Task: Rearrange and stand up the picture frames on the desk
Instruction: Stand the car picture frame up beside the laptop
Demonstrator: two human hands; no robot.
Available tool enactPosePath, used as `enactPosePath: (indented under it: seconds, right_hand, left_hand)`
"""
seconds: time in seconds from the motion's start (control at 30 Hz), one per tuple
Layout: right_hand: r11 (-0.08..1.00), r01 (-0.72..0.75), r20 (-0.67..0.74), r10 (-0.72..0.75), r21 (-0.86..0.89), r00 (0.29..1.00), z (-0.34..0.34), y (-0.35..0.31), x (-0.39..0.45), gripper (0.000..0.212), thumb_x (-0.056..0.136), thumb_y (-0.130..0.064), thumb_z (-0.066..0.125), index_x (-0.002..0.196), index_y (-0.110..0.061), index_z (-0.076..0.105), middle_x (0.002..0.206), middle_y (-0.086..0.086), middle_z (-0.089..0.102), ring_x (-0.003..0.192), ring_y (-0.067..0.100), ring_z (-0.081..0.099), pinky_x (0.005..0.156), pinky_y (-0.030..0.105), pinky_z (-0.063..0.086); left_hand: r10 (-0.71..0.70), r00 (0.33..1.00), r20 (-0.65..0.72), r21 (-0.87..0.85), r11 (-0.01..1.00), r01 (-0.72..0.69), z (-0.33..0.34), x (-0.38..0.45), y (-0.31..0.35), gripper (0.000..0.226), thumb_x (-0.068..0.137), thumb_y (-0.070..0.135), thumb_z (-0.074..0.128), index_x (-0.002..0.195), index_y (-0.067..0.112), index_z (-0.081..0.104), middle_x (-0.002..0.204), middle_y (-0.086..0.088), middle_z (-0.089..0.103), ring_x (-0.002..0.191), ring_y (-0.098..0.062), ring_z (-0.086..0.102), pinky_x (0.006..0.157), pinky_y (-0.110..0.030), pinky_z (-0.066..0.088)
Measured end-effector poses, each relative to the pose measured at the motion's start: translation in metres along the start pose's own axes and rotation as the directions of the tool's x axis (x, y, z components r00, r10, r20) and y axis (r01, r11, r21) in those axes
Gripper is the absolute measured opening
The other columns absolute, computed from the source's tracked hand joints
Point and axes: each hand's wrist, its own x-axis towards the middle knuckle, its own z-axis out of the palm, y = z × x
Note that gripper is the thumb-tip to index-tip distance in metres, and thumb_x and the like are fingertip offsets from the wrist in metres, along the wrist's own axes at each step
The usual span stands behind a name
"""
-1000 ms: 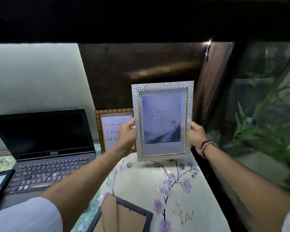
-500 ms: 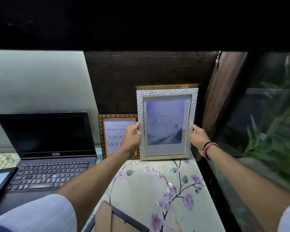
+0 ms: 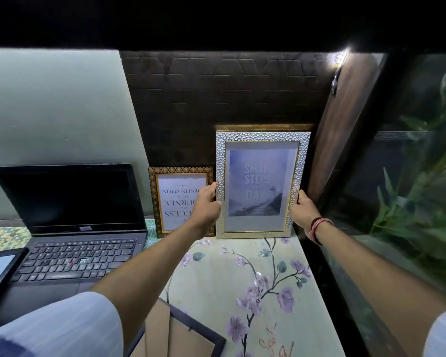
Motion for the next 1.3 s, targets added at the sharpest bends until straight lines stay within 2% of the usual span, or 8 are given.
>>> enactPosePath:
  seconds: [0.17,0.27,0.43,0.53,0.83,1.03,1.17,1.3]
  right_hand:
    - [0.997,-0.015,-0.155,0.026,0.072,0.988,0.028,-0.062,-0.101,0.035,0.074,-0.014,0.053,0.106,-0.002,0.06,0.102,0.014,0.059,0.095,0.032,0.059,0.083,0.036,0.047]
    - [0.984,-0.013,-0.012,0.015,0.177,1.0,0.062,-0.08,-0.13,0.036,0.089,-0.006,0.052,0.123,-0.009,0.065,0.117,0.011,0.064,0.103,0.026,0.057,0.091,0.033,0.047]
    - [0.922,-0.087,0.233,-0.004,0.377,0.972,0.147,-0.115,-0.179,0.02,0.084,-0.005,0.051,0.089,-0.018,0.066,0.091,0.007,0.062,0.078,0.022,0.057,0.07,0.038,0.052]
    - [0.912,-0.115,0.368,-0.041,0.393,0.929,0.211,-0.151,-0.234,0.022,0.094,-0.002,0.049,0.11,-0.012,0.062,0.091,0.005,0.061,0.083,0.019,0.059,0.078,0.04,0.053]
    - [0.944,-0.111,0.512,-0.068,0.311,0.856,0.437,-0.216,-0.359,0.009,0.097,-0.006,0.052,0.099,-0.01,0.06,0.089,0.008,0.062,0.078,0.026,0.06,0.06,0.033,0.051]
    - [0.995,0.073,0.339,-0.044,-0.074,0.94,0.578,-0.219,-0.399,0.03,0.073,-0.006,0.052,0.046,-0.016,0.042,0.051,0.009,0.038,0.055,0.021,0.039,0.055,0.037,0.036]
    - [0.931,0.074,0.232,0.011,-0.356,0.973,0.603,-0.221,-0.419,0.038,0.084,-0.008,0.06,0.051,-0.01,0.041,0.051,0.01,0.038,0.05,0.021,0.034,0.052,0.032,0.027]
    - [0.886,0.103,0.232,0.006,-0.453,0.973,0.613,-0.219,-0.423,0.041,0.084,-0.006,0.06,0.051,-0.011,0.036,0.048,0.006,0.03,0.047,0.019,0.028,0.052,0.032,0.023]
  left_hand:
    - [-0.051,0.998,-0.038,-0.097,0.994,0.047,-0.006,-0.021,-0.001,0.068,0.096,-0.016,0.036,0.16,0.005,0.025,0.163,-0.008,0.034,0.15,-0.024,0.032,0.115,-0.034,0.03]
    - [-0.081,0.995,-0.061,-0.149,0.986,0.071,-0.017,-0.046,-0.004,0.052,0.1,-0.01,0.037,0.151,0.0,0.042,0.135,0.005,0.049,0.127,-0.016,0.045,0.101,-0.028,0.033]
    - [-0.124,0.979,-0.162,-0.215,0.973,0.087,-0.078,-0.072,-0.03,0.05,0.098,0.008,0.053,0.147,-0.002,0.048,0.149,-0.008,0.055,0.129,-0.018,0.055,0.113,-0.038,0.043]
    - [-0.155,0.966,-0.205,-0.302,0.949,0.088,-0.149,-0.095,-0.046,0.031,0.097,0.01,0.055,0.12,-0.008,0.065,0.125,-0.029,0.067,0.093,-0.018,0.054,0.083,-0.027,0.046]
    - [-0.204,0.896,-0.395,-0.209,0.969,0.129,-0.429,-0.161,-0.144,0.023,0.088,0.013,0.057,0.067,0.023,0.055,0.06,0.003,0.043,0.064,-0.017,0.038,0.057,-0.022,0.037]
    - [-0.276,0.763,-0.584,-0.006,0.942,0.336,-0.613,-0.212,-0.223,0.023,0.08,0.012,0.065,0.059,0.014,0.058,0.058,-0.003,0.051,0.064,-0.024,0.055,0.05,-0.023,0.05]
    - [-0.377,0.667,-0.643,0.211,0.749,0.628,-0.673,-0.216,-0.26,0.035,0.089,0.015,0.061,0.122,0.008,0.071,0.127,-0.023,0.064,0.122,-0.042,0.061,0.1,-0.043,0.05]
    - [-0.398,0.611,-0.684,0.319,0.59,0.742,-0.701,-0.211,-0.273,0.037,0.096,0.015,0.053,0.131,0.015,0.064,0.144,-0.016,0.043,0.136,-0.038,0.04,0.111,-0.051,0.032]
